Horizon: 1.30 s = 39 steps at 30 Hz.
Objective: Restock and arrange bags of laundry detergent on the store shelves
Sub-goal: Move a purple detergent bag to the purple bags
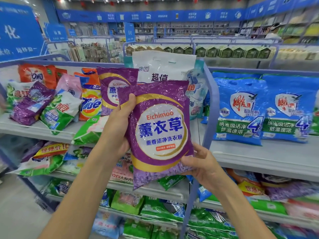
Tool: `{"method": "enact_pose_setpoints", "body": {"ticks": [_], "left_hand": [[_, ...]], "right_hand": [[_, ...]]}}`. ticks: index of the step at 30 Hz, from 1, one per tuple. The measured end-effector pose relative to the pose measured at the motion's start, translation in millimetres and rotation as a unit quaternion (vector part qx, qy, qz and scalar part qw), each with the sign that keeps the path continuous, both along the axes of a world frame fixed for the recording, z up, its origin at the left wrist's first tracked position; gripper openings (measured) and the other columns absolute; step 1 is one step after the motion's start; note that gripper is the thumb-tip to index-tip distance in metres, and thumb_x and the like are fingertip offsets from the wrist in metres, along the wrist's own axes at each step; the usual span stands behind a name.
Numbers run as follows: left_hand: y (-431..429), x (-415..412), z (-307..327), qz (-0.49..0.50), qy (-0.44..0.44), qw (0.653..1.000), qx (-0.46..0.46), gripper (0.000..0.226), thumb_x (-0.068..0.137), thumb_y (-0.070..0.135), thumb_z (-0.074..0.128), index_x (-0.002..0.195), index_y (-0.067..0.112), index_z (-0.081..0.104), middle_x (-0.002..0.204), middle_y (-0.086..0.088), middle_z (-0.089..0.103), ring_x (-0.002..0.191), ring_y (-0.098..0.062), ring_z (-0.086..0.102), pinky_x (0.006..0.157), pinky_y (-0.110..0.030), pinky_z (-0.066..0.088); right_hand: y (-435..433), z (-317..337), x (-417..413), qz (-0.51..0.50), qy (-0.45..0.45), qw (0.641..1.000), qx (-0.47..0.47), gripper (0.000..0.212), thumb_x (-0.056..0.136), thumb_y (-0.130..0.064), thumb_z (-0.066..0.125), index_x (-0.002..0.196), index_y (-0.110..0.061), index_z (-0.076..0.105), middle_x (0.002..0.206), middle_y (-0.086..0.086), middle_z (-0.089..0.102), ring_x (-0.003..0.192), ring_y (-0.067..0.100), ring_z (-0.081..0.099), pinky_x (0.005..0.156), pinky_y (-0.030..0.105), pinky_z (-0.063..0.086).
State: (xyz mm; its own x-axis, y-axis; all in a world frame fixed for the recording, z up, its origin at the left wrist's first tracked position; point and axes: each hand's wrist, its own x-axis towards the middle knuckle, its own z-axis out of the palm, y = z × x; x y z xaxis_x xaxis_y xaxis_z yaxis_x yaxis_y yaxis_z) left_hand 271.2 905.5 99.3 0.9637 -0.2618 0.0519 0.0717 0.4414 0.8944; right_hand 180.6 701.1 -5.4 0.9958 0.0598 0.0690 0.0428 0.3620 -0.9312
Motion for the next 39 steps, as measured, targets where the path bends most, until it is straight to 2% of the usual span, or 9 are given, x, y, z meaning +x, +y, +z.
{"method": "enact_pose_setpoints", "body": {"ticks": [5,12,16,20,24,28,31,34,39], "left_hand": [[-31.9,-18.5,-7.2,-0.023,0.013,1.000,0.003,0.046,0.097,0.042,0.062,0.135,0.016,0.061,0.121,-0.009,0.074,0.110,-0.029,0.072,0.092,-0.052,0.058],[-120.5,-72.4,-0.3,-0.039,-0.006,0.999,0.016,0.041,0.096,0.034,0.065,0.129,0.010,0.066,0.113,-0.013,0.076,0.101,-0.031,0.074,0.091,-0.052,0.059],[-195.8,-124.6,-0.7,-0.098,-0.011,0.995,0.027,0.036,0.094,0.038,0.066,0.119,0.012,0.072,0.105,-0.014,0.077,0.091,-0.030,0.076,0.086,-0.051,0.061],[-272.0,-173.3,-1.5,-0.143,-0.044,0.988,0.028,0.025,0.090,0.040,0.068,0.096,0.016,0.074,0.093,-0.012,0.078,0.079,-0.026,0.076,0.082,-0.046,0.063],[-335.5,-208.0,1.2,-0.189,-0.037,0.981,0.001,0.028,0.091,0.035,0.067,0.105,0.011,0.074,0.095,-0.011,0.078,0.080,-0.025,0.076,0.071,-0.039,0.062],[-388.4,-231.1,2.9,-0.216,-0.031,0.976,0.015,0.045,0.092,0.037,0.066,0.122,0.004,0.069,0.105,-0.014,0.077,0.084,-0.026,0.076,0.077,-0.041,0.064],[-427.5,-241.0,1.1,-0.241,-0.050,0.969,0.027,0.037,0.092,0.036,0.065,0.114,0.007,0.071,0.095,-0.011,0.078,0.080,-0.024,0.076,0.076,-0.040,0.064],[-467.3,-242.5,-2.3,-0.250,-0.070,0.965,0.035,0.026,0.095,0.036,0.062,0.103,0.013,0.071,0.092,-0.008,0.078,0.079,-0.024,0.075,0.079,-0.041,0.063],[-535.9,-237.2,0.3,-0.266,-0.055,0.962,0.024,0.037,0.088,0.038,0.065,0.113,0.011,0.071,0.104,-0.012,0.078,0.087,-0.027,0.075,0.085,-0.045,0.063]], "right_hand": [[-13.0,15.8,-34.9,-0.070,-0.002,0.992,-0.106,0.045,0.069,-0.021,0.087,0.112,-0.022,0.072,0.112,0.002,0.078,0.105,0.019,0.074,0.082,0.025,0.059],[-78.9,12.1,-107.8,-0.142,0.023,0.986,-0.083,0.039,0.073,-0.023,0.085,0.110,-0.020,0.074,0.114,0.006,0.077,0.108,0.027,0.072,0.087,0.030,0.058],[-146.1,20.0,-162.4,-0.194,0.032,0.976,-0.097,0.037,0.070,-0.045,0.088,0.102,-0.026,0.080,0.114,0.007,0.077,0.106,0.036,0.072,0.095,0.049,0.058],[-217.0,54.3,-213.4,-0.304,-0.016,0.950,-0.067,0.031,0.080,-0.046,0.075,0.101,-0.024,0.079,0.103,0.004,0.078,0.086,0.023,0.073,0.071,0.035,0.058],[-274.8,69.9,-254.4,-0.382,-0.042,0.920,-0.074,0.042,0.082,-0.046,0.073,0.115,-0.020,0.072,0.096,-0.001,0.076,0.082,0.020,0.070,0.069,0.036,0.055],[-323.6,76.7,-282.8,-0.427,-0.054,0.901,-0.060,0.021,0.083,-0.041,0.076,0.090,-0.022,0.072,0.084,-0.001,0.072,0.069,0.017,0.065,0.060,0.029,0.052],[-362.6,79.1,-299.3,-0.446,-0.051,0.892,-0.044,0.006,0.089,-0.025,0.075,0.086,-0.023,0.070,0.082,-0.003,0.072,0.068,0.013,0.065,0.061,0.028,0.050],[-402.0,80.9,-307.9,-0.459,-0.046,0.886,-0.054,0.012,0.091,-0.019,0.073,0.080,-0.023,0.072,0.079,-0.005,0.073,0.069,0.011,0.067,0.063,0.028,0.051],[-464.6,84.5,-300.9,-0.499,-0.059,0.864,-0.037,0.023,0.095,-0.025,0.069,0.073,-0.023,0.076,0.073,-0.007,0.074,0.061,0.007,0.066,0.054,0.020,0.052]]}}
